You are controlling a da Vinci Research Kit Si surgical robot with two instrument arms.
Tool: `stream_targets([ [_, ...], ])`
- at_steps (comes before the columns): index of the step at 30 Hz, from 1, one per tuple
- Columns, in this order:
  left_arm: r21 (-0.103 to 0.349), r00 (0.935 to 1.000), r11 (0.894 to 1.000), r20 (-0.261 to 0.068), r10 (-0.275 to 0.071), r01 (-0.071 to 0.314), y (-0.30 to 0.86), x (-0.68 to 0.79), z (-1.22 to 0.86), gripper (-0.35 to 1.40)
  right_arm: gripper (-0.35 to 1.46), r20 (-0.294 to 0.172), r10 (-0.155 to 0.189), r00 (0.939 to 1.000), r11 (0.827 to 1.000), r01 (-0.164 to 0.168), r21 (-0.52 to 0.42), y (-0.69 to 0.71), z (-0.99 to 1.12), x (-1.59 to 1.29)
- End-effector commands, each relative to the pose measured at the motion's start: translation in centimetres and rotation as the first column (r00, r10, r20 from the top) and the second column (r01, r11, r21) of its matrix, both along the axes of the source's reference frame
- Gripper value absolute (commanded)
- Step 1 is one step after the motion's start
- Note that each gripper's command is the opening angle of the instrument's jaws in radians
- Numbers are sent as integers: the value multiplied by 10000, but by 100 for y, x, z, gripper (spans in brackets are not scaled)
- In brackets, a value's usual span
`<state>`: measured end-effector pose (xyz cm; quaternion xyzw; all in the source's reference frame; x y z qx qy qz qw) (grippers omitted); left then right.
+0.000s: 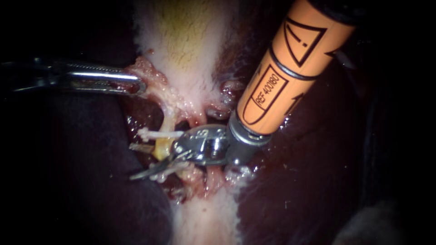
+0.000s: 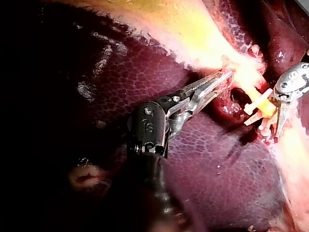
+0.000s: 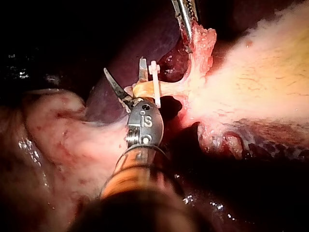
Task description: Go to the cutting position left tube
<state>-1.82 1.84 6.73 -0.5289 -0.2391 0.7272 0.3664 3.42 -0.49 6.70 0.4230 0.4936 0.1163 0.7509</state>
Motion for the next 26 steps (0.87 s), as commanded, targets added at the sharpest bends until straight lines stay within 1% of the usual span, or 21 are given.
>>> stream_targets([
  [1,1,10000,10000,2,2,-2,0,0,0,-35,133,-40,-64,10000,9999,64,88,-1,-3,0],
  [6,1,10000,10000,2,1,-1,0,0,0,-35,131,-75,-46,10000,9999,47,142,-4,-7,2],
  [15,1,10000,10000,2,1,-1,0,0,0,-35,131,-73,-42,10000,9999,43,142,-3,-6,2],
  [26,1,10000,10000,2,1,-1,0,0,0,-35,135,-44,38,10000,9999,-37,111,-3,-6,2],
])
